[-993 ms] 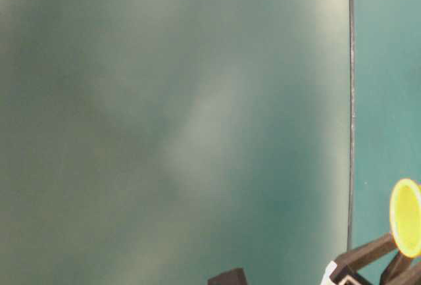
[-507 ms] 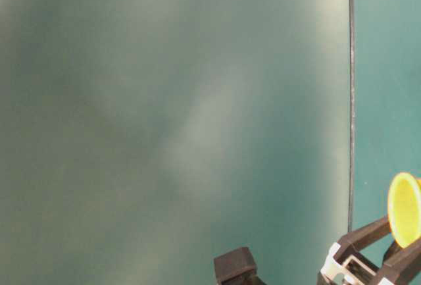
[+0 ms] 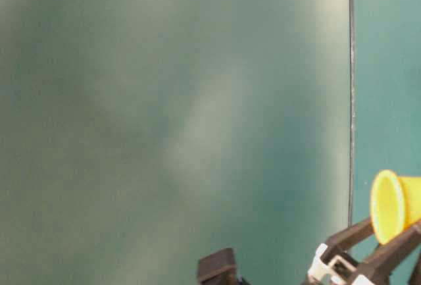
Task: Move the cup to the left with left arm.
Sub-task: 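Slide the held cup leftward along the table toward the left edge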
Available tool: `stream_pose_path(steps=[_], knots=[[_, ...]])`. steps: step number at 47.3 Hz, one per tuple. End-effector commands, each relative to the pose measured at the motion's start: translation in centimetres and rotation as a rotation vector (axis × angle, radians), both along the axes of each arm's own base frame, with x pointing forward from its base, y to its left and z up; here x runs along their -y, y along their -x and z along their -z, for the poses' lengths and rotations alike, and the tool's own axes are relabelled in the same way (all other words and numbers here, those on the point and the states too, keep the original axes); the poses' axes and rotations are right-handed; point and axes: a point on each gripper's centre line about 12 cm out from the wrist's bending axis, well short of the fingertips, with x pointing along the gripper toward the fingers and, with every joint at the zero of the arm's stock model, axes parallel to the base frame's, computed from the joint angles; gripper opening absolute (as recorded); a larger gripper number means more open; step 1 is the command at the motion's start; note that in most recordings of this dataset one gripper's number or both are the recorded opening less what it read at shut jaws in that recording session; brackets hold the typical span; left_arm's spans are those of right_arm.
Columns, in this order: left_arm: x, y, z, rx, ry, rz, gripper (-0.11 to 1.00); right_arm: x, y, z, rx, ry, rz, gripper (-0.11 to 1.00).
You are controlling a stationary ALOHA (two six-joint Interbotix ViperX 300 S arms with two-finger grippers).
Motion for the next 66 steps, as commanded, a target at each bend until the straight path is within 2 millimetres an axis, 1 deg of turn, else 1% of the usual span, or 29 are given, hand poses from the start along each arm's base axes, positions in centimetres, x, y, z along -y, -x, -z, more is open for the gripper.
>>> stream_pose_path(steps=[1, 8, 31, 45, 66], knots=[[-0.1, 0.0, -1.8, 0.035, -0.001, -0.004, 0.65, 0.0, -0.1, -1.5, 0.038, -0.001, 0.000, -0.01], [0.0, 1.1, -2.4, 0.028, -0.016, 0.002, 0.65, 0.0, -0.2, -1.6, 0.040, -0.003, 0.000, -0.01], [0.4, 6.2, -2.1, 0.022, -0.016, 0.004, 0.65, 0.0, -0.2, -1.7, 0.041, -0.006, 0.000, -0.01], [0.6, 9.3, -2.9, 0.056, -0.018, 0.004, 0.65, 0.0, -0.3, -1.7, 0.041, -0.006, 0.000, -0.01], [1.2, 14.0, -3.3, 0.061, -0.005, 0.010, 0.65, 0.0, -0.3, -1.8, 0.046, -0.006, 0.001, -0.01]])
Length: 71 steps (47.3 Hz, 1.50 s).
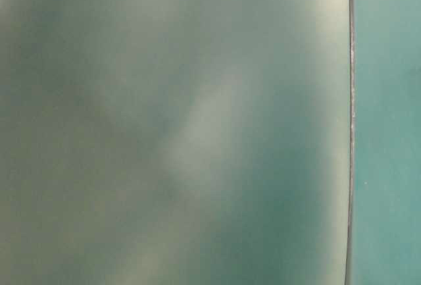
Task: Move the cup to the left with left arm.
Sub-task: 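Slide the held cup leftward along the table toward the left edge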
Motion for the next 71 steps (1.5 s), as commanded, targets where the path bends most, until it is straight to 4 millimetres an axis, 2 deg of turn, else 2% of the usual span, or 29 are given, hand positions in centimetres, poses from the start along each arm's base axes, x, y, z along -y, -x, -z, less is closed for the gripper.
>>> stream_pose_path(steps=[1, 12, 21, 37, 71], knots=[[0.1, 0.6, -0.6, 0.014, 0.000, 0.003, 0.65, 0.0, -0.2, -1.3, 0.035, 0.000, 0.001, -0.01], [0.2, 2.9, -1.1, 0.011, -0.002, 0.001, 0.65, 0.0, -0.2, -1.3, 0.035, 0.000, 0.001, -0.01], [0.3, 4.1, -1.9, 0.093, -0.006, 0.003, 0.65, 0.1, -0.3, -1.3, 0.034, -0.001, 0.006, -0.01], [1.1, 4.1, -1.1, 0.057, -0.005, 0.049, 0.65, 0.3, -0.3, -1.4, 0.037, -0.001, 0.012, -0.01], [1.1, 4.1, -1.1, 0.058, -0.008, 0.055, 0.65, 0.3, -0.4, -1.6, 0.037, -0.001, 0.015, -0.01]])
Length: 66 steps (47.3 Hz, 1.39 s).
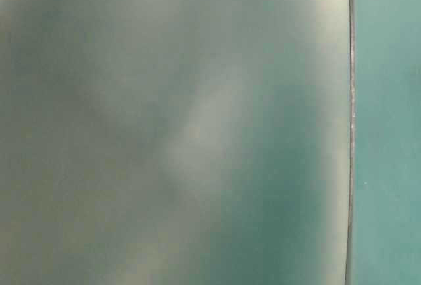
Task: Move the cup to the left with left arm.
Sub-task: 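Slide the held cup leftward along the table toward the left edge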
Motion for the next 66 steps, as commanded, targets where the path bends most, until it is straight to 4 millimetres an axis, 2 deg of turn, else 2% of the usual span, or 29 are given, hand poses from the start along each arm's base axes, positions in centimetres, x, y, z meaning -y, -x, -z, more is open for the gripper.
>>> stream_pose_path(steps=[1, 66], knots=[[0.02, -0.28, -0.34, 0.011, 0.001, 0.001, 0.65, 0.01, -0.21, -1.31, 0.034, -0.003, 0.000, -0.01], [0.03, -0.29, -0.36, 0.012, 0.002, 0.001, 0.65, 0.04, -0.48, -0.94, 0.017, -0.003, 0.002, -0.01]])
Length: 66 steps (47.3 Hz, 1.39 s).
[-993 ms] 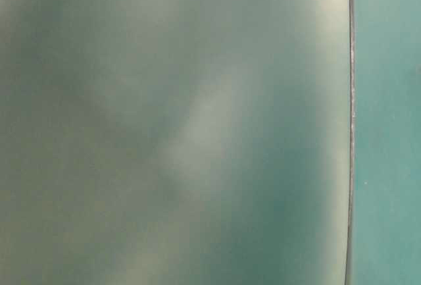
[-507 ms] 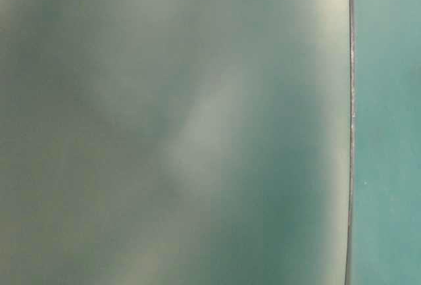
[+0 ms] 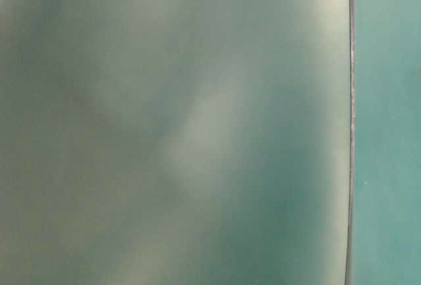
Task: Move the cup to the left with left arm.
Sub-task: 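Slide the held cup leftward along the table toward the left edge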
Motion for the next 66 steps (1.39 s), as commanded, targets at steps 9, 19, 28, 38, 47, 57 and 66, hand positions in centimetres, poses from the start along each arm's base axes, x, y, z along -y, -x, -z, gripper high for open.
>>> stream_pose_path(steps=[9, 19, 28, 38, 47, 57, 66], knots=[[0.03, -0.28, -0.32, 0.009, 0.000, 0.002, 0.65, 0.04, -0.20, -1.24, 0.031, -0.003, 0.002, -0.01], [0.03, -0.28, -0.34, 0.011, 0.000, 0.002, 0.65, 0.04, -0.20, -1.30, 0.032, -0.003, 0.002, -0.01], [0.03, -0.28, -0.32, 0.009, 0.000, 0.002, 0.65, 0.04, -0.17, -1.33, 0.034, -0.003, 0.002, -0.01], [0.03, -0.29, -0.31, 0.009, -0.003, 0.003, 0.65, 0.04, -0.20, -1.30, 0.032, -0.003, 0.002, -0.01], [0.03, -0.29, -0.33, 0.011, -0.003, 0.003, 0.65, 0.03, -0.17, -1.31, 0.032, -0.001, 0.002, -0.01], [0.03, -0.29, -0.33, 0.011, -0.003, 0.003, 0.65, 0.13, -0.20, -1.29, 0.028, -0.003, 0.006, -0.01], [0.03, -0.29, -0.33, 0.011, -0.003, 0.003, 0.65, 0.23, -0.20, -1.06, 0.012, -0.003, 0.011, -0.01]])
